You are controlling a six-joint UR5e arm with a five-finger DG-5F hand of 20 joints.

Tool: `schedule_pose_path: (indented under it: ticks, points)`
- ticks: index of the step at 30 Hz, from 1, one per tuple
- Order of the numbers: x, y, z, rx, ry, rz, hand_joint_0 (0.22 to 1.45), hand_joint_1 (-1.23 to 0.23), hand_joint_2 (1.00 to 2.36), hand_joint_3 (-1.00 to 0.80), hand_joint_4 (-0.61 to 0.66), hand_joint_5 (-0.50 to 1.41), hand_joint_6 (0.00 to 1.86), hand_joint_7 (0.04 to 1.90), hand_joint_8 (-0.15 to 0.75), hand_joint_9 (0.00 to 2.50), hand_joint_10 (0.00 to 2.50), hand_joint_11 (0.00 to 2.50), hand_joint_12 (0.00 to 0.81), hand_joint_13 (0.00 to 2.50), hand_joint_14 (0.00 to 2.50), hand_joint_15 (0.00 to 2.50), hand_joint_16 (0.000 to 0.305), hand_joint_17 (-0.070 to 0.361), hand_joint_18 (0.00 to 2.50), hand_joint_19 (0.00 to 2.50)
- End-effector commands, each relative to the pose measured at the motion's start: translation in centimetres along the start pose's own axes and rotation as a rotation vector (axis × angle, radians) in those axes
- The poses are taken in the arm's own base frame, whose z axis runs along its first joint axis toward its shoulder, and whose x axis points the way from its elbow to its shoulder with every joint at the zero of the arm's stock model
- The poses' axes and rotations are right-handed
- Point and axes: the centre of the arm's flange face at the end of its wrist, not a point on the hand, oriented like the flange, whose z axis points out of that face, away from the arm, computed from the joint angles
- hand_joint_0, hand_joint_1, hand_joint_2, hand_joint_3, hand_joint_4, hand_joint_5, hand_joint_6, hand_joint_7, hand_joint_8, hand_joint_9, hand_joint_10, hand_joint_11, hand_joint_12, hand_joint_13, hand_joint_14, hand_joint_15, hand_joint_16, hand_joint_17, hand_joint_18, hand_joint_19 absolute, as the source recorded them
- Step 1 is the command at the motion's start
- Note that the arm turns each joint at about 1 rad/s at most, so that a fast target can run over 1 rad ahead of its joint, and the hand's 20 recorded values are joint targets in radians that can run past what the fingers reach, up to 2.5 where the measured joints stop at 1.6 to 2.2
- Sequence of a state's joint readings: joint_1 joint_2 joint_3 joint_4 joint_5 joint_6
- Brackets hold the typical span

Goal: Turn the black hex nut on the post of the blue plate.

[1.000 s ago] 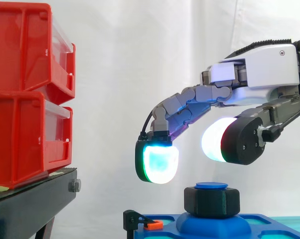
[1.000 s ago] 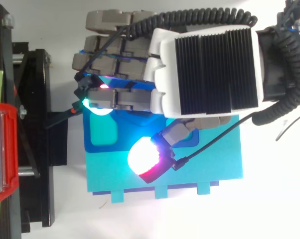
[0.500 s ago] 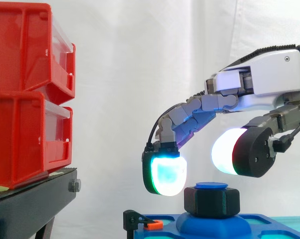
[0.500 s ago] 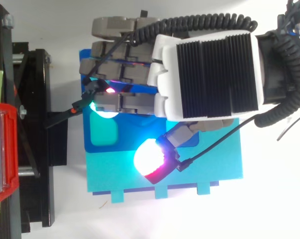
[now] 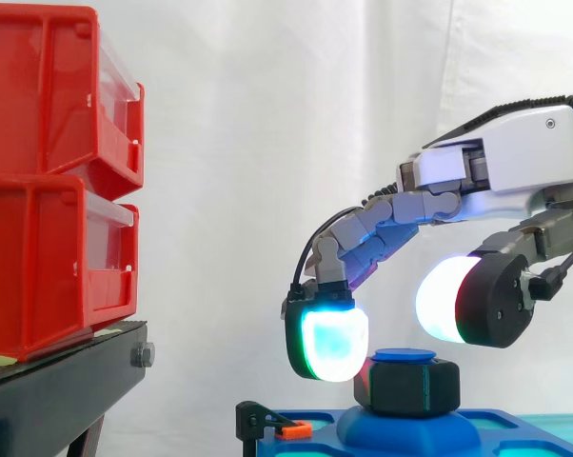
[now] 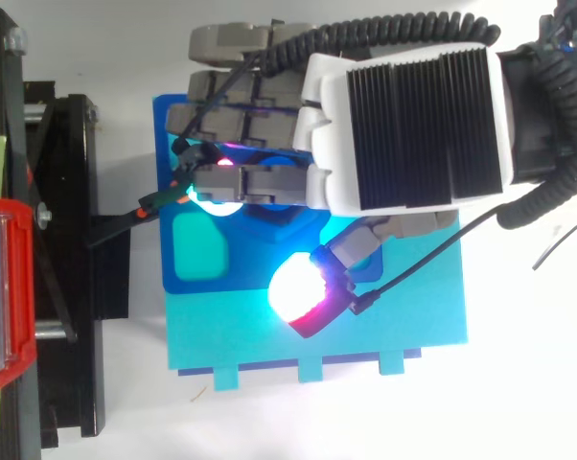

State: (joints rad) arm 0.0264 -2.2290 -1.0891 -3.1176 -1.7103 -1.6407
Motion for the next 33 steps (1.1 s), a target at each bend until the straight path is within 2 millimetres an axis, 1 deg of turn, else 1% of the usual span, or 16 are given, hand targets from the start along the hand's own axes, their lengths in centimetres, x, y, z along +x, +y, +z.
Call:
schedule_pose_path:
  ticks: [1,7,13,23,26,30,31,33]
  points:
    - [0.1,-0.6,-0.3,-0.005,0.008,-0.008,0.50,-0.26,1.00,-0.50,0.21,-0.17,0.50,1.13,0.282,0.45,0.00,0.06,0.363,0.44,0.00,0.09,0.053,0.119,0.33,0.25]
    - [0.2,-1.6,-0.7,-0.011,0.007,-0.012,0.50,-0.26,1.00,-0.50,0.21,-0.17,0.50,1.15,0.283,0.46,0.00,0.06,0.362,0.44,0.00,0.08,0.053,0.119,0.33,0.24]
    - [0.5,-3.1,-1.5,-0.018,0.011,-0.008,0.50,-0.26,1.00,-0.50,0.20,-0.17,0.50,1.15,0.284,0.46,0.00,0.06,0.361,0.44,0.00,0.08,0.053,0.119,0.34,0.24]
    - [0.7,-4.5,-2.3,-0.029,0.025,0.002,0.50,-0.27,1.00,-0.50,0.21,-0.17,0.50,1.15,0.282,0.46,0.00,0.06,0.359,0.44,0.00,0.08,0.053,0.119,0.33,0.24]
    - [0.6,-4.6,-2.3,-0.030,0.021,0.001,0.50,-0.27,1.00,-0.50,0.21,-0.17,0.50,1.15,0.282,0.46,0.00,0.06,0.360,0.44,0.00,0.08,0.053,0.119,0.33,0.25]
    - [-0.3,-4.6,-2.1,-0.030,0.005,-0.001,0.50,-0.27,1.00,-0.50,0.21,-0.17,0.50,1.15,0.282,0.46,0.00,0.06,0.360,0.44,0.00,0.08,0.053,0.119,0.33,0.25]
    - [-0.9,-4.6,-1.9,-0.031,-0.005,-0.003,0.50,-0.27,1.00,-0.50,0.21,-0.17,0.50,1.15,0.284,0.46,0.00,0.06,0.360,0.44,0.00,0.08,0.053,0.119,0.33,0.25]
    - [-1.5,-4.4,-1.9,-0.031,-0.005,0.000,0.50,-0.27,1.00,-0.50,0.21,-0.17,0.50,1.15,0.284,0.46,0.00,0.06,0.360,0.44,0.00,0.08,0.053,0.119,0.33,0.25]
